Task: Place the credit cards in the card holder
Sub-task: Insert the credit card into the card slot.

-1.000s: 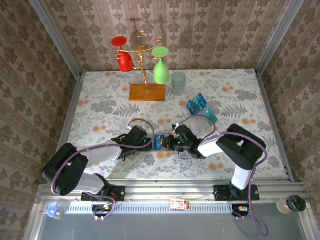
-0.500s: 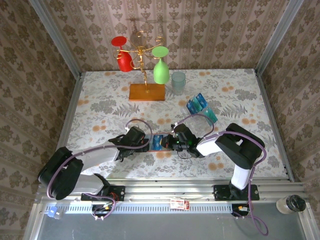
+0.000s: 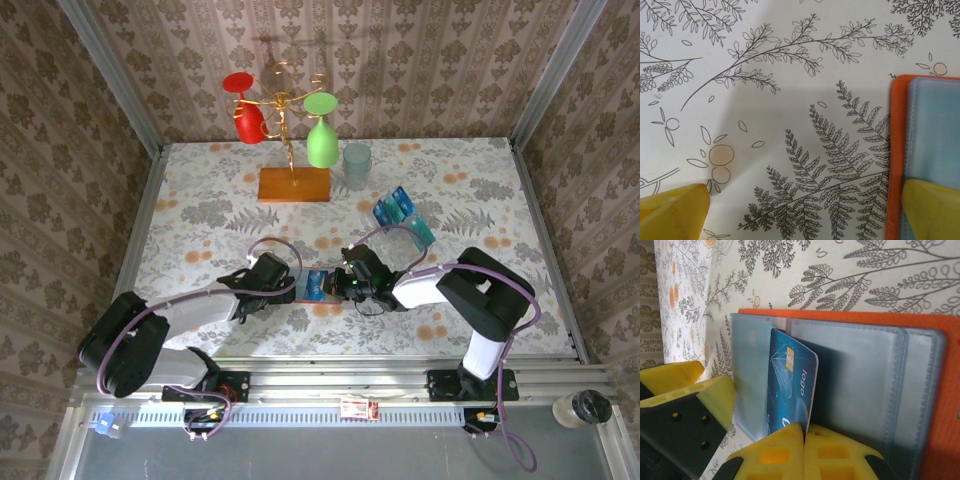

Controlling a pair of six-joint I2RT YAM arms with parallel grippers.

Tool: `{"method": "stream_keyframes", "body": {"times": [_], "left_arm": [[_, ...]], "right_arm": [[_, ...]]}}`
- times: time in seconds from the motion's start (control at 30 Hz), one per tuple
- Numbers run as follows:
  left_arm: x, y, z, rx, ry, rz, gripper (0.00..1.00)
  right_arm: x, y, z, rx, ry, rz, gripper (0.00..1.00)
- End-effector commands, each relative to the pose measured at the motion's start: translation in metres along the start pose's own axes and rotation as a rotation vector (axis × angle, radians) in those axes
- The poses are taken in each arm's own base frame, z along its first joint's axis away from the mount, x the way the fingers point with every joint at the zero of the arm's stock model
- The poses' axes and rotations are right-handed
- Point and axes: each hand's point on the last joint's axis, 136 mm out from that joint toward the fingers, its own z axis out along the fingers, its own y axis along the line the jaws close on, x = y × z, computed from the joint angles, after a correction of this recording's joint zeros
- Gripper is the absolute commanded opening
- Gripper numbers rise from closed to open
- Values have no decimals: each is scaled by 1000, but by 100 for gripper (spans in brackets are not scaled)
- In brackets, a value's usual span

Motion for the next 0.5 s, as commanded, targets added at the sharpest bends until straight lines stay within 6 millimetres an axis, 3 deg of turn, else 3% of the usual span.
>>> {"method": "stream_keyframes", "body": {"times": [0.0,0.47], "left_arm": [[20,14,7,-59,72,20,100],[23,11,12,-52,86,27,100]], "right_arm": [[22,-40,-4,155,77,16,0],[23,-36,3,187,145,33,0]]}}
